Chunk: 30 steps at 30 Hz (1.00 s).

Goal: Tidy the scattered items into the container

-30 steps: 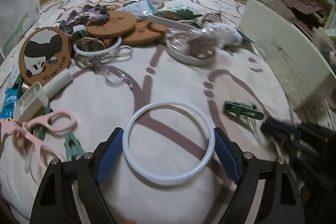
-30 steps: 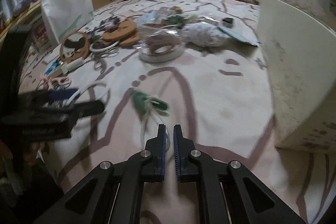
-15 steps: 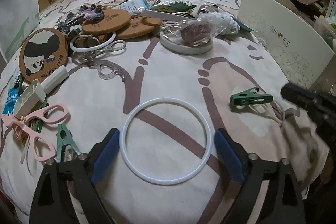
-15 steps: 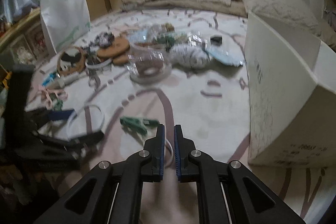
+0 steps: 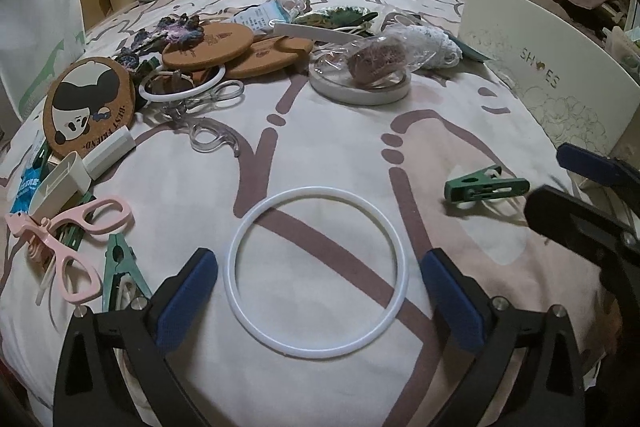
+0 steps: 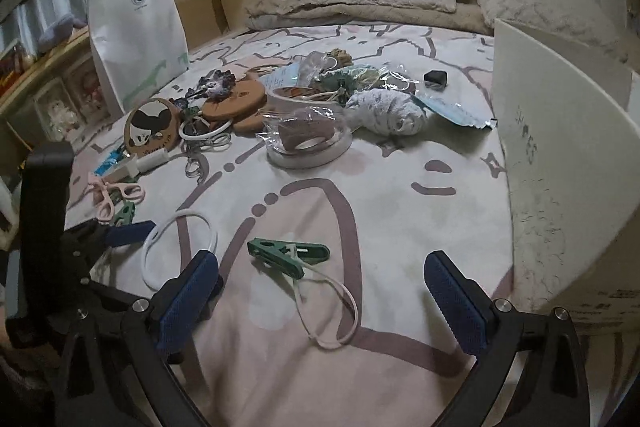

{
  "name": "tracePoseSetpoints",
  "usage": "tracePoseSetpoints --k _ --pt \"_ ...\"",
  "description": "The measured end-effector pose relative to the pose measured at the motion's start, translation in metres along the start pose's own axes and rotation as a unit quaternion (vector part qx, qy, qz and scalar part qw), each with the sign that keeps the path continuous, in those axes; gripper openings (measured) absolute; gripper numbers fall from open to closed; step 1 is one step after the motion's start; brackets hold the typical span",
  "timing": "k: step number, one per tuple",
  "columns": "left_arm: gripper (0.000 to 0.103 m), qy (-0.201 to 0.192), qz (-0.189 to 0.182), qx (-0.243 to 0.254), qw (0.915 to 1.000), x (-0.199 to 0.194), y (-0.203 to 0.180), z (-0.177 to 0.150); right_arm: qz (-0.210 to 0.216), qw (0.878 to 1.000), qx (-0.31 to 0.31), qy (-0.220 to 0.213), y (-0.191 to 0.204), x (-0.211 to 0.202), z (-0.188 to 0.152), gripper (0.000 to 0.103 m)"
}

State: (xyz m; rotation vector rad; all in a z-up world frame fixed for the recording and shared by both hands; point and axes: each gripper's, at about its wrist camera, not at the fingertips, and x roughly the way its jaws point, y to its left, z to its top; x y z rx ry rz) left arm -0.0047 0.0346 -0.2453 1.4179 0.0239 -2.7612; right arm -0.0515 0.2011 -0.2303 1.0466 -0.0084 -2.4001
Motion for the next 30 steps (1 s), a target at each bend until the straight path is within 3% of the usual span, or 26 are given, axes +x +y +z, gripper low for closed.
tracePoseSetpoints --k 3,7,8,12,21,30 --pt "0.103 0.001 0.002 0.001 1.0000 -0.002 0.001 -0.002 0.003 1.000 0.019 -0.001 -0.005 -0.001 0.002 0.102" --pt "0.103 0.003 0.005 -0.001 1.0000 -0.004 0.003 -0.004 -0.031 0.999 0.035 -0.004 -0.013 -0.003 0.005 0.080" --pt "0.103 0.004 0.005 -0.001 1.0000 -0.004 0.003 -0.004 -0.036 0.999 0.040 -0.003 -0.015 -0.003 0.005 0.079" --pt "0.103 0.007 0.006 0.000 1.0000 -0.003 0.003 -0.003 -0.057 0.998 0.014 0.016 -0.009 0.007 0.004 0.079" --pt "0.103 0.011 0.001 0.002 0.9999 -0.004 0.004 -0.003 -0.047 0.997 -0.027 0.052 0.008 0.015 -0.012 0.079" --pt "0.103 0.008 -0.001 0.008 0.9999 -0.003 0.006 -0.003 -0.023 0.999 0.008 0.030 -0.003 0.001 -0.004 0.079"
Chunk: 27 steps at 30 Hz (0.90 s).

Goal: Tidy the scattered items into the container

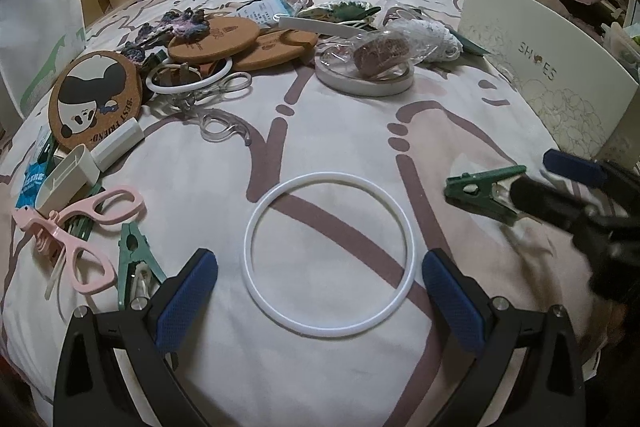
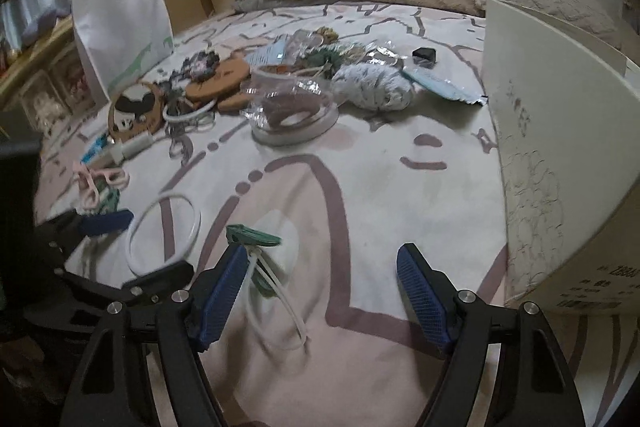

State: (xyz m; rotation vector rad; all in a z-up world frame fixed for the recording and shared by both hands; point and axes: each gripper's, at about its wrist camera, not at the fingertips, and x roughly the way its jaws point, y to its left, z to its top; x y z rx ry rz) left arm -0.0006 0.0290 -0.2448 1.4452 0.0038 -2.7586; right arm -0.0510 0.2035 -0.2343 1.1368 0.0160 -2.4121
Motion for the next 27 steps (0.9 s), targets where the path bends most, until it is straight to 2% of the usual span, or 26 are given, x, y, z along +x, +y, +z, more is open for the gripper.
tracePoseSetpoints --k 8,12,14,16,24,27 --pt "0.103 -0.023 0.004 -0.008 0.9997 0.009 0.005 0.009 0.017 1.000 -0.014 -0.009 0.009 -0.002 0.003 0.079" --pt "0.103 -0.006 -0.004 -0.001 1.0000 0.006 0.007 0.011 0.013 0.999 -0.042 -0.008 0.018 0.001 0.000 0.079" --pt "0.097 0.008 -0.010 0.005 0.9999 0.005 0.011 0.014 0.008 0.999 -0.052 -0.007 0.020 0.003 -0.002 0.079" --pt "0.084 0.013 -0.010 0.001 0.9999 0.003 0.015 0.016 0.008 0.999 -0.053 -0.004 0.021 0.006 -0.004 0.079" --pt "0.084 0.017 -0.013 -0.001 0.9998 -0.001 0.018 0.016 -0.004 0.998 -0.062 -0.006 0.034 0.006 -0.008 0.079" --pt "0.084 0.014 -0.009 -0.012 0.9998 -0.003 0.022 0.017 -0.006 0.999 -0.047 0.006 0.036 0.010 -0.007 0.079"
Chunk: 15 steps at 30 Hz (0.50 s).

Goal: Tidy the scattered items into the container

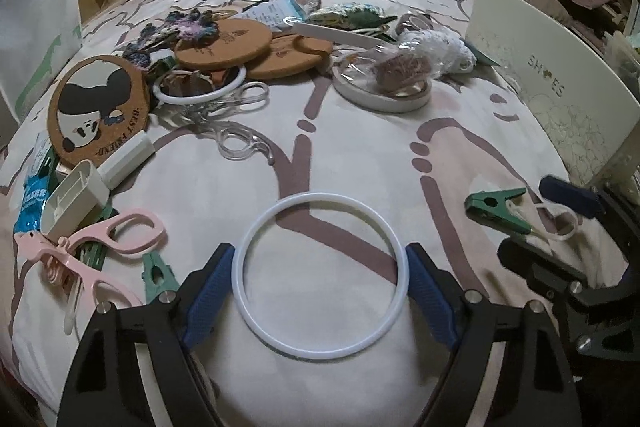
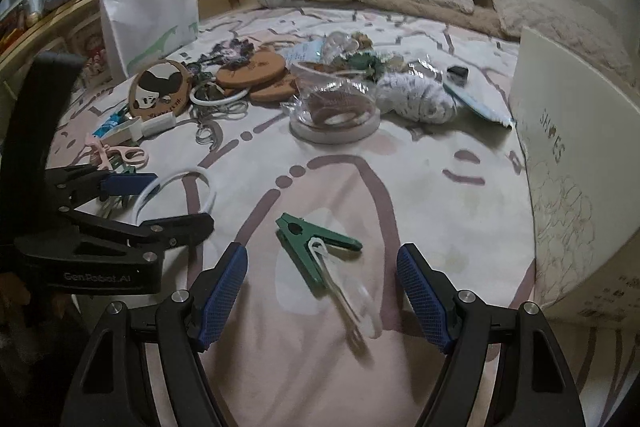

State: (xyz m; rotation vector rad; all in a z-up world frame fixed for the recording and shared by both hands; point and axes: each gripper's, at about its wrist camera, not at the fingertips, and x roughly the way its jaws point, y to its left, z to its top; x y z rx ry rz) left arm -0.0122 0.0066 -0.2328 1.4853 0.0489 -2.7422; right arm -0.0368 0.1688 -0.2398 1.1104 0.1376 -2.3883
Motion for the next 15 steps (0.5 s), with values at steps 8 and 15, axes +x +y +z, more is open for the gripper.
tracePoseSetpoints --k 8,15 --pt "0.084 -0.002 0.007 -0.027 0.9996 -0.004 0.016 0.007 -0.029 0.999 0.020 -0.001 0.013 0.014 0.002 0.072" --pt "0.084 -0.006 0.007 -0.044 0.9990 -0.006 0.025 0.010 -0.050 0.998 0.030 -0.006 0.016 0.025 0.007 0.069"
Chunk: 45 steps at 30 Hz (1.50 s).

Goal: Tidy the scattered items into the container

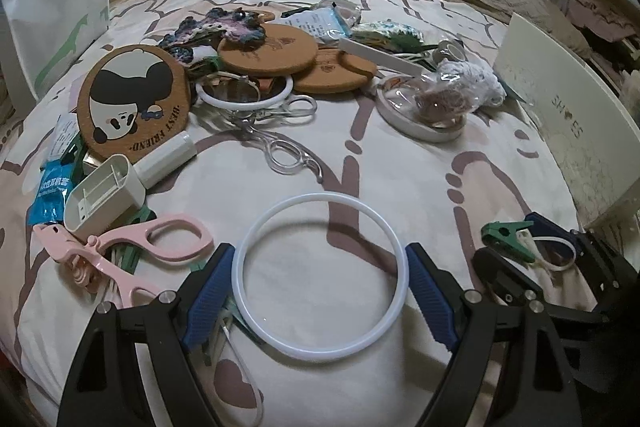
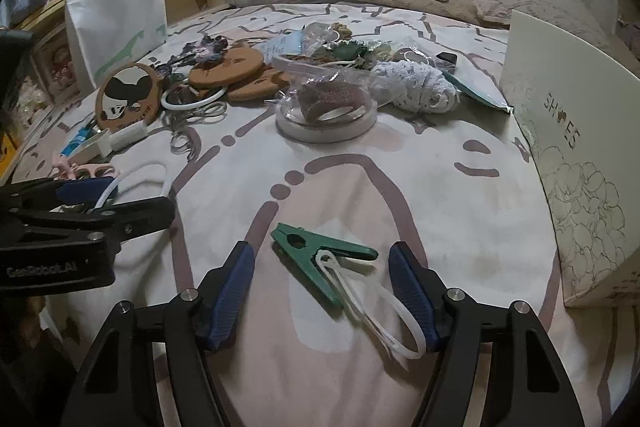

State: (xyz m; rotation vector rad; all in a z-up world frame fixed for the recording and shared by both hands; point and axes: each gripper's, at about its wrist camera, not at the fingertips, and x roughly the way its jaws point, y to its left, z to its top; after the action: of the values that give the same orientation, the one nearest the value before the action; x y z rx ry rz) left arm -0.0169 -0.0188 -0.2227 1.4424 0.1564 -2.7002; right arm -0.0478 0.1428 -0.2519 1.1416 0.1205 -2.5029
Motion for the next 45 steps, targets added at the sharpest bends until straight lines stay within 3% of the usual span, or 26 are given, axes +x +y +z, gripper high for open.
tracePoseSetpoints --k 5,10,28,45 --pt "0.084 0.001 -0.001 0.001 1.0000 0.000 -0.001 0.000 -0.010 1.000 0.000 -0.004 0.001 0.006 0.003 0.062" --pt "0.084 0.002 -0.001 0.001 1.0000 0.001 -0.001 -0.001 -0.002 1.000 0.004 -0.013 -0.001 0.004 0.003 0.044" --pt "0.084 -0.013 -0.006 -0.004 0.9999 -0.007 -0.002 0.002 0.014 0.999 0.007 -0.030 -0.006 -0.018 0.007 0.044" --pt "0.084 -0.069 -0.028 0.007 0.9972 -0.050 -0.012 0.019 0.013 0.993 0.004 -0.117 -0.016 -0.089 0.040 0.044"
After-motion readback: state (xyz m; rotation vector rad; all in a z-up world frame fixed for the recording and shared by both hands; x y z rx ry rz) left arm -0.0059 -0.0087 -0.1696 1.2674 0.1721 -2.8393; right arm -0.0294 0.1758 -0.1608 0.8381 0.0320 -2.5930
